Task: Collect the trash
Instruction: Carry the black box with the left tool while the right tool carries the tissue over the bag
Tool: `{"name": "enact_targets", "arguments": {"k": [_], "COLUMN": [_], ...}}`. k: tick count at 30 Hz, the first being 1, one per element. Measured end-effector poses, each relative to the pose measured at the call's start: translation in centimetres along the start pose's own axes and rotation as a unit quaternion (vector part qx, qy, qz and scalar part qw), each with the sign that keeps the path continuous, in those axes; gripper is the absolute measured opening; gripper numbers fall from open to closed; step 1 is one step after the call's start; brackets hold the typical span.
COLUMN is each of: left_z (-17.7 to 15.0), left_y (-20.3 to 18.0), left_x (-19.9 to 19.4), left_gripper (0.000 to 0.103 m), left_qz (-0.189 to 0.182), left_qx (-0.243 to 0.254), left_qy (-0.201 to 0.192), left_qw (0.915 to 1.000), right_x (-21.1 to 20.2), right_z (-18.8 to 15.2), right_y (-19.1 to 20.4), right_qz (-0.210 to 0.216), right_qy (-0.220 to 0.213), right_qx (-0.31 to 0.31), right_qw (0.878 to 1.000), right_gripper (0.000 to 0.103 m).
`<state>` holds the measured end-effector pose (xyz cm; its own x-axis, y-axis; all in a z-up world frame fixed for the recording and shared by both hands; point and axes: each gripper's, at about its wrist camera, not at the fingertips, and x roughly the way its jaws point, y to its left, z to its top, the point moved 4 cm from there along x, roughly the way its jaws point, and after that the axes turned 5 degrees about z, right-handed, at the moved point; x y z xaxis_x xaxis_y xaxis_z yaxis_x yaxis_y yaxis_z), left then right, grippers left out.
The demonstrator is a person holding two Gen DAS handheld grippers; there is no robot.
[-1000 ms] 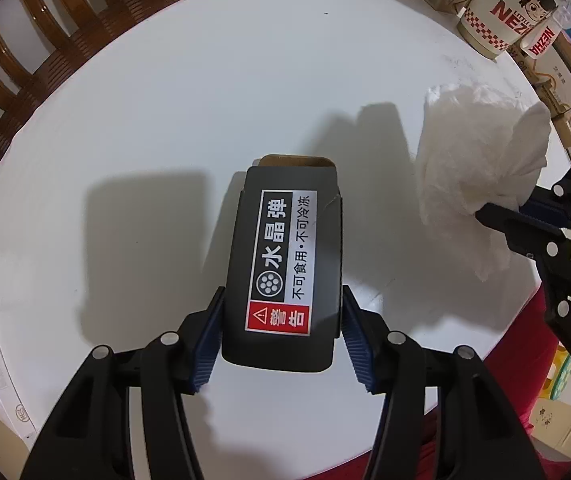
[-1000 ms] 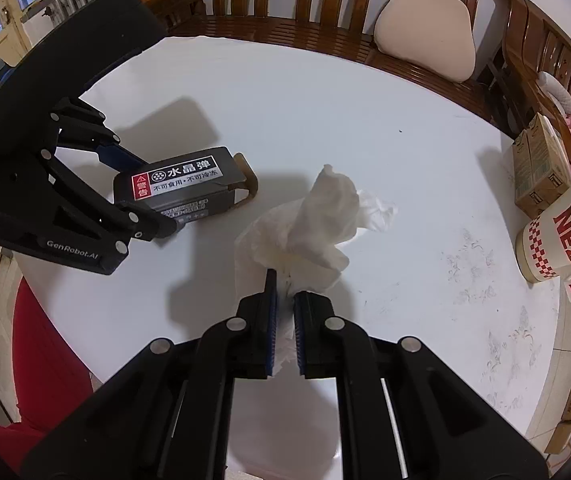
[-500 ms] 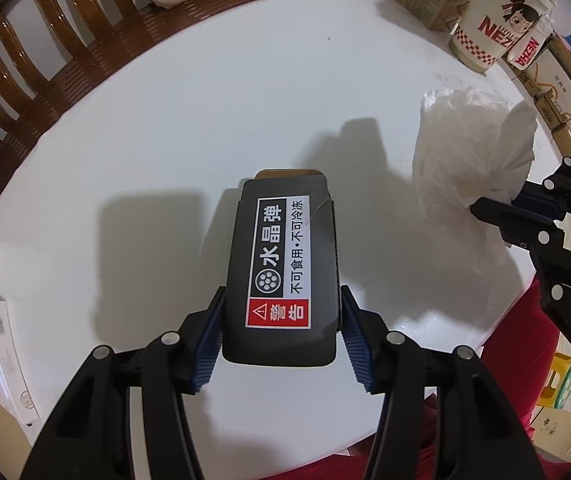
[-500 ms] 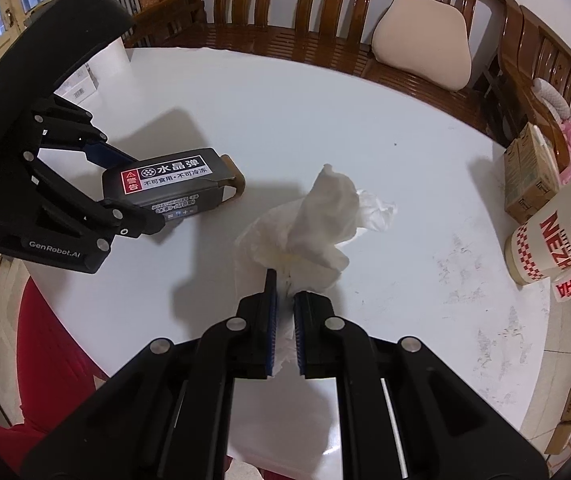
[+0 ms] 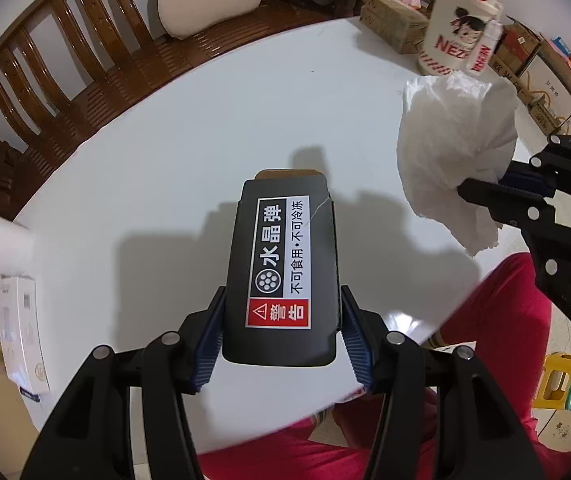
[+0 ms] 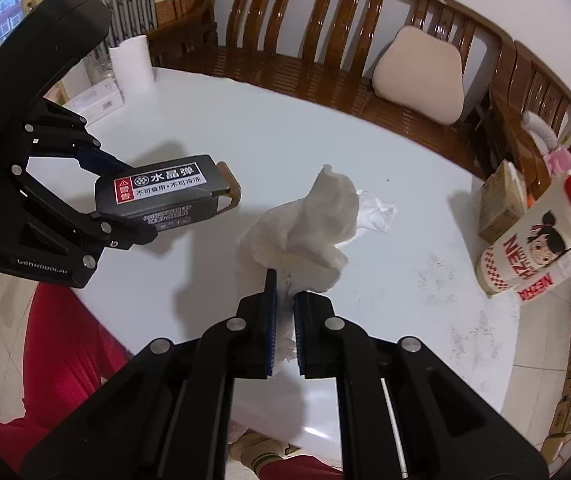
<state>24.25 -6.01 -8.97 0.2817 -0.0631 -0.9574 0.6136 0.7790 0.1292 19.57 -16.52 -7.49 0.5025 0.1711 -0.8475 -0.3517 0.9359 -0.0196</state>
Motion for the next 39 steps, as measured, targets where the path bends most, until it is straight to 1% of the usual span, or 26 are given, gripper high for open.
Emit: {"name": "enact_targets", "arguments": {"k": [6,11,18,22,24,29,31,39], "left_z": [-2.8,-5.2,-8.4,-10.4,-11.4,-14.1,-15.0,-17.5], "left_y": [-1.3,-2.7,-5.0,-6.1,-6.4,-7.7,-8.0,-9.9], "left_x": [-3.1,-5.2,-6.5,-6.1,-5.7,-4.4,-3.6,-0.3], "left_gripper": [0.053,0.053,0.053,0.053,0.053,0.053,0.053,0.053], "left_qz": [0.007,0.012,0.011,0.004,0.002,-0.001,-0.001,-0.025], "left_qx": [-0.001,0.000,0.007,0.004,-0.006,-0.005,-0.006,-0.011], "left_qy": [-0.021,-0.038,-0.051,-0.047,-0.042,-0.032,-0.027,-0.003], "left_qw": [0.9997,0.9992,0.9986,0.9989,0.9991,0.9995,0.9996,0.9996], "right_x": [-3.8,-6.0,-8.6,-8.9,-8.9,-9.0,-8.7,-6.7], "right_z": [-1.0,-2.1,-4.5,-6.3,-7.1,-9.4,-10.2,-13.7], "right_y": [1.9,3.4,6.0,7.5,8.3,9.9,10.4,12.4], "right_qz": [-0.007,-0.009,-0.003,0.001,0.004,0.011,0.014,0.030], "right_qy": [-0.025,-0.038,-0.049,-0.044,-0.040,-0.034,-0.028,0.004], "right_qx": [-0.011,-0.017,-0.028,-0.034,-0.037,-0.042,-0.042,-0.043], "right_qw": [1.000,0.999,0.998,0.998,0.999,0.998,0.999,0.999], "right_gripper": [0.009,0.009,0.009,0.009,0.009,0.009,0.009,0.009]}}
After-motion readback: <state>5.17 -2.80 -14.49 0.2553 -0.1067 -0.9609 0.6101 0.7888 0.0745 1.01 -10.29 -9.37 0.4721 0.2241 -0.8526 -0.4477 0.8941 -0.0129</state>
